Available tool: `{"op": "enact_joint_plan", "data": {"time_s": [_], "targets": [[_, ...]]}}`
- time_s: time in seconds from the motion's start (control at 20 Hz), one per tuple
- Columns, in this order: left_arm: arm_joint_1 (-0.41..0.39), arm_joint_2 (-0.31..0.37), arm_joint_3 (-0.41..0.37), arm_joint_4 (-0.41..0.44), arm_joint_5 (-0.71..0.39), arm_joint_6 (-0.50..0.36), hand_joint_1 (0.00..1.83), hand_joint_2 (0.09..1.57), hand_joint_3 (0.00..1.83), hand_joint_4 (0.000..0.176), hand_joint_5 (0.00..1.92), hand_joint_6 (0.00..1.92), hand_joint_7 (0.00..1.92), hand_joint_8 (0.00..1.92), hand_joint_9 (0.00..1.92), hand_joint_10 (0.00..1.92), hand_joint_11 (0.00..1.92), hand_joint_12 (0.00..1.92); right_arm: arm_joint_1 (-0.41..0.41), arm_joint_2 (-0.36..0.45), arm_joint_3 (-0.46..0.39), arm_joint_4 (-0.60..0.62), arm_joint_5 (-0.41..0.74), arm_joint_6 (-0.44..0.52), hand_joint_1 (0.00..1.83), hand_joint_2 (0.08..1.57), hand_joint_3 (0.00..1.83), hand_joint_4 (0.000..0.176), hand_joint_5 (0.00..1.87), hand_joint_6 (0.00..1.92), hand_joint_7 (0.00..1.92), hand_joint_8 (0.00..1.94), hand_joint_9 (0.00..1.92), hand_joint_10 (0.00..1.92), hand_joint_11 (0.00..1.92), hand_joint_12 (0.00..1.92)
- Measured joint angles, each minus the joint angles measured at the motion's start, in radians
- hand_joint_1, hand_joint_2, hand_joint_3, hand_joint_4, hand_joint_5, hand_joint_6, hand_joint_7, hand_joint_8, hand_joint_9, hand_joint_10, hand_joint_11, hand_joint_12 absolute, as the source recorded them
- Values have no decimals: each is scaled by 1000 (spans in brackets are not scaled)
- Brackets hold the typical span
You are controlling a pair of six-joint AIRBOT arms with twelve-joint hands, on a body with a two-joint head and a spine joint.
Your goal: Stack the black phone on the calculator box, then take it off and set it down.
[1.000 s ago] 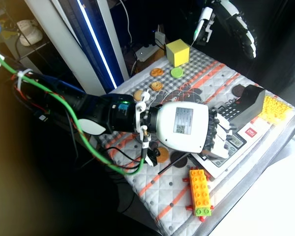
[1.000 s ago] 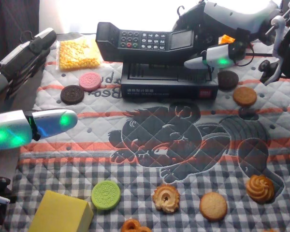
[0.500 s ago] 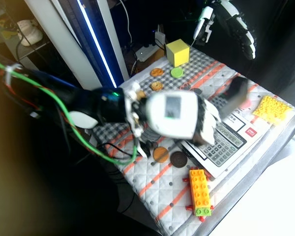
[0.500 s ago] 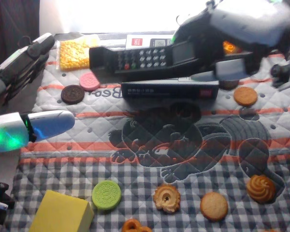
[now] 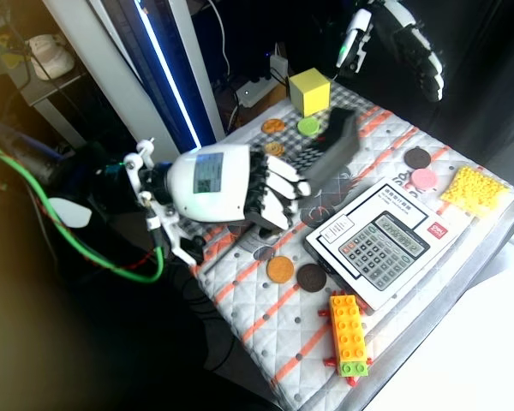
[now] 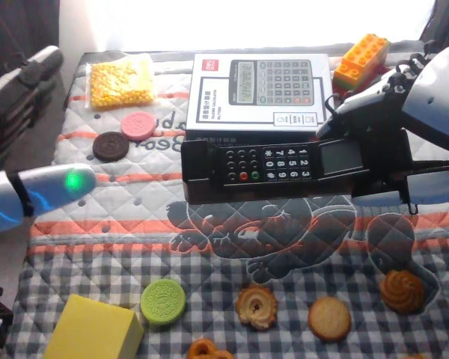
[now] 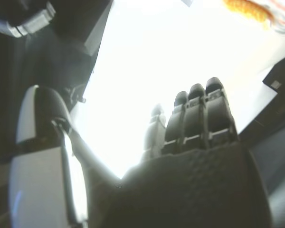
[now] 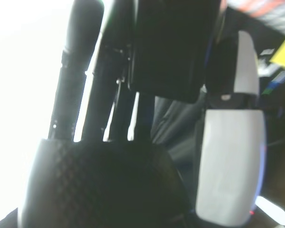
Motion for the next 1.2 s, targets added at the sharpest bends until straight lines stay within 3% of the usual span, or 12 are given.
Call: {"op": "enact_joint_plan", "data": {"time_s": [0.15,0.2,0.35,0.4,0.5,0.6,0.8,0.85,0.9,0.95,1.0,1.2], "targets": [[2,0,0,-1,-5,-8,695,902,6,127,0,0,0,0,0,0,0,0,-53,4,-1,24,18,2,1277,1072,0,0,1004,790,1188,800,1220,339,926,867],[2,0,0,-1,-6,-10,697,904,7,128,0,0,0,0,0,0,0,0,-71,4,0,27,2,4,1368,1070,7,0,985,776,1159,725,1045,956,925,877],[2,0,0,3,-6,-13,697,896,2,121,0,0,0,0,0,0,0,0,-80,-8,24,26,-69,18,1265,1124,0,0,965,741,1008,1176,945,909,712,1516],[2,0,0,4,-8,-22,698,894,1,112,0,0,0,0,0,0,0,0,-80,-12,34,33,-77,22,1113,1150,19,0,892,1060,904,519,870,525,607,1183],[2,0,0,-1,-9,-27,683,895,2,92,0,0,0,0,0,0,0,0,-80,-14,39,37,-87,26,809,1114,1,0,742,123,763,43,743,78,391,852],[2,0,0,-2,-10,-29,680,884,0,85,0,0,0,0,0,0,0,0,-88,-16,39,32,-112,17,581,1077,1,61,539,5,503,1,452,3,94,796],[14,0,0,3,-28,-49,705,833,0,68,0,0,0,0,0,0,0,0,-93,-8,27,25,-142,16,486,980,0,91,284,0,218,0,133,0,0,258],[23,0,0,4,-48,-63,682,823,0,76,11,4,0,0,0,0,16,7,-105,5,13,23,-127,17,499,973,0,88,123,0,116,0,51,0,0,77],[28,0,0,3,-60,-74,781,874,2,156,1,0,0,0,0,0,2,1,-115,11,4,25,-105,17,494,995,8,79,29,0,22,0,9,0,0,15],[31,0,0,4,-71,-85,802,885,6,172,0,0,0,0,0,0,0,0,-129,16,-8,38,-87,16,493,1000,10,77,9,0,4,0,1,0,0,2],[31,7,0,19,-75,-94,744,898,11,175,0,0,8,3,0,0,0,0,-152,29,-26,54,-55,17,473,942,0,156,1,0,0,0,0,0,0,0],[47,37,-3,44,-162,-153,710,908,8,170,0,0,3,1,11,3,35,16,-245,111,-79,155,139,17,486,932,0,137,0,0,0,0,0,0,0,0]]}}
